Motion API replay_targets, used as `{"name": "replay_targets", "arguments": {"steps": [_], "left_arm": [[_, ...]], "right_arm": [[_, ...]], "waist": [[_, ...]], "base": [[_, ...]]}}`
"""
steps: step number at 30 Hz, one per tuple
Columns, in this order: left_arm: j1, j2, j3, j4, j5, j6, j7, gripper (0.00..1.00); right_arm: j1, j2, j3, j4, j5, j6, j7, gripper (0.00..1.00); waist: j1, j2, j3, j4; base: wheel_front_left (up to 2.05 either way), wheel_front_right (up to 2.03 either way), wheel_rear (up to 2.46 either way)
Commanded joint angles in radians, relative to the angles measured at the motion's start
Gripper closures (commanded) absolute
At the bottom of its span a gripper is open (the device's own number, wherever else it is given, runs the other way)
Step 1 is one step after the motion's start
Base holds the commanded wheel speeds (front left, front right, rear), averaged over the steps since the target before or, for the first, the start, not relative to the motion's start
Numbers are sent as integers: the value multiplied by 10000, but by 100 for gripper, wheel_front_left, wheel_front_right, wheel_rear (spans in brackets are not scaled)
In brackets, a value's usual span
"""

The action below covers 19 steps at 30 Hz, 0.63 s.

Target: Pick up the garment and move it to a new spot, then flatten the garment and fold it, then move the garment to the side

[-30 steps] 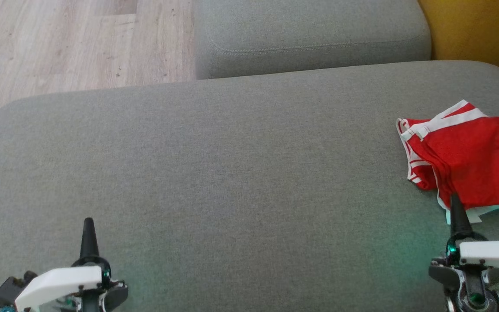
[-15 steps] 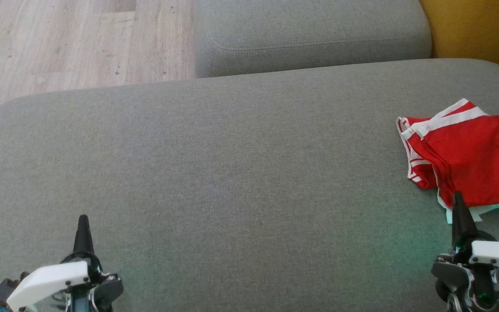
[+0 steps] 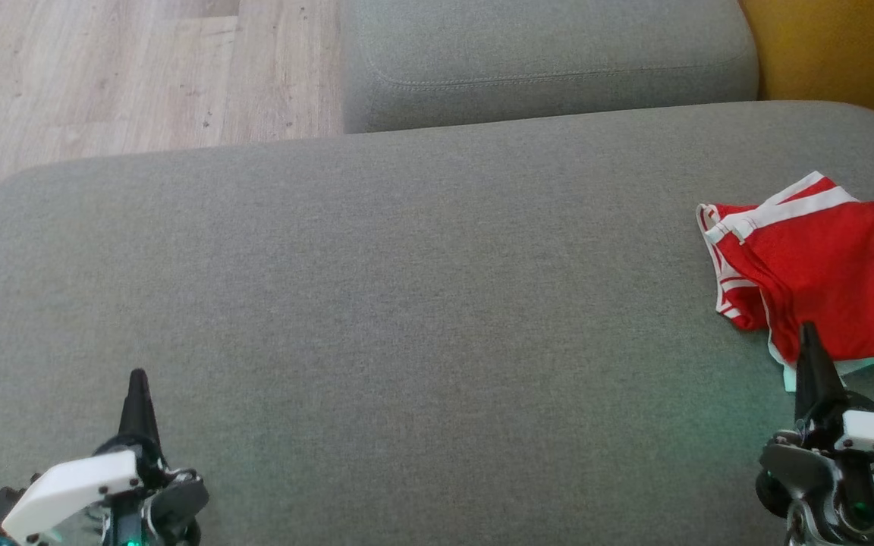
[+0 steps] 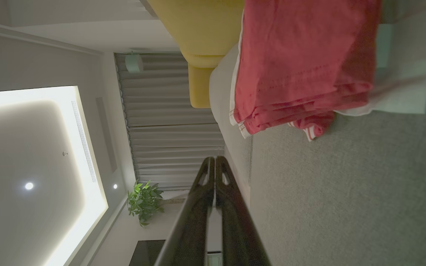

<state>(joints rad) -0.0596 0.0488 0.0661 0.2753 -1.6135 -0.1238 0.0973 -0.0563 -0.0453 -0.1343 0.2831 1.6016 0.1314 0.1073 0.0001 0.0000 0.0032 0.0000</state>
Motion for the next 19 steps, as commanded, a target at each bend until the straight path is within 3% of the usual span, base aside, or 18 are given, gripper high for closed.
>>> {"name": "replay_targets", "arguments": {"steps": [1,19], "left_arm": [[-475,98,367,-302,-42,-69,70,100],[-477,79,394,-302,-19,-69,93,100]], "right_arm": [[-516,-49,205,-384,70,-7,60,100],[-516,-49,205,-384,70,-7,59,100]], "waist": [[-1,0,-1,0],[-1,0,-1,0]], "base": [[0,0,0],[0,0,0]]}}
